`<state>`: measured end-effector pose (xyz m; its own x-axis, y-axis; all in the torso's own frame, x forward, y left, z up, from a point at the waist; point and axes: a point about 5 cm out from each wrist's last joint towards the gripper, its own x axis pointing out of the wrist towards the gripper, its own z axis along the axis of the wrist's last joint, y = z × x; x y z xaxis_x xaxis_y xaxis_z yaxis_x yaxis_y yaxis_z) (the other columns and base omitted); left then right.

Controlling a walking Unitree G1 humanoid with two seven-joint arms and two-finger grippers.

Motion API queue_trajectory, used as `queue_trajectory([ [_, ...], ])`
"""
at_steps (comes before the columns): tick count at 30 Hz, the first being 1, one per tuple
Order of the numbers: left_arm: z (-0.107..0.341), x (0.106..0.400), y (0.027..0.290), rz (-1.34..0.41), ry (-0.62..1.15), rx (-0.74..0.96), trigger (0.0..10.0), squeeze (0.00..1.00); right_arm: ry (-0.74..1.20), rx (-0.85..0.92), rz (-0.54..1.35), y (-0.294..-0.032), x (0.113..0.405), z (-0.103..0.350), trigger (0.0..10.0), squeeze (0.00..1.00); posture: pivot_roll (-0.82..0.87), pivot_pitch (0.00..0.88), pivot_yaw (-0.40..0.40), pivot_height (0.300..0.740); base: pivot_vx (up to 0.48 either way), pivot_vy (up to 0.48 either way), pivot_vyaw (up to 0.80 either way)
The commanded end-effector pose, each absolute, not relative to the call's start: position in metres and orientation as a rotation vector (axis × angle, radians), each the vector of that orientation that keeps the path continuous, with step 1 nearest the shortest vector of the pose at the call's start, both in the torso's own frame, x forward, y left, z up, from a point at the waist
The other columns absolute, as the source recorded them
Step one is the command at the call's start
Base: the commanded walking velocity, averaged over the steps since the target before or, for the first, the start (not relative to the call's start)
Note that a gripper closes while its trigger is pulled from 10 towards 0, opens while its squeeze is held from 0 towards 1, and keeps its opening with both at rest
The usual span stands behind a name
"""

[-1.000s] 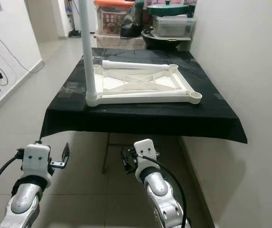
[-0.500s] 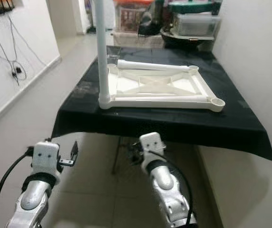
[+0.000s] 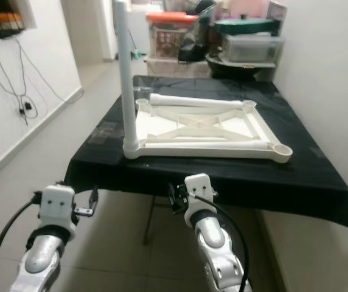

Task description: Building children table

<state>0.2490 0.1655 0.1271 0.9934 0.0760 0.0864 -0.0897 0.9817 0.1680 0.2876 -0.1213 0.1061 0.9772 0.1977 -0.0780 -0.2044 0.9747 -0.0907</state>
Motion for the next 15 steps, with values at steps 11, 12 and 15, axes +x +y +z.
queue_trajectory([
  [11,0.1293,0.2519,0.1656,0.089,-0.086,0.179,10.0,0.00,0.061,-0.108,0.191,-0.1199,0.2908,0.1074,10.0,0.00,0.17,0.000,-0.059,0.740,0.111,0.000,0.47],
  [12,0.1292,0.2516,0.1651,0.087,-0.086,0.178,10.0,0.00,0.062,-0.107,0.185,-0.1211,0.2911,0.1074,10.0,0.00,0.17,0.000,-0.059,0.740,0.307,0.000,0.00],
  [15,0.1292,0.2514,0.1647,0.086,-0.086,0.176,10.0,0.00,0.061,-0.105,0.178,-0.1221,0.2912,0.1075,10.0,0.00,0.17,0.000,-0.058,0.740,0.307,0.000,0.00],
])
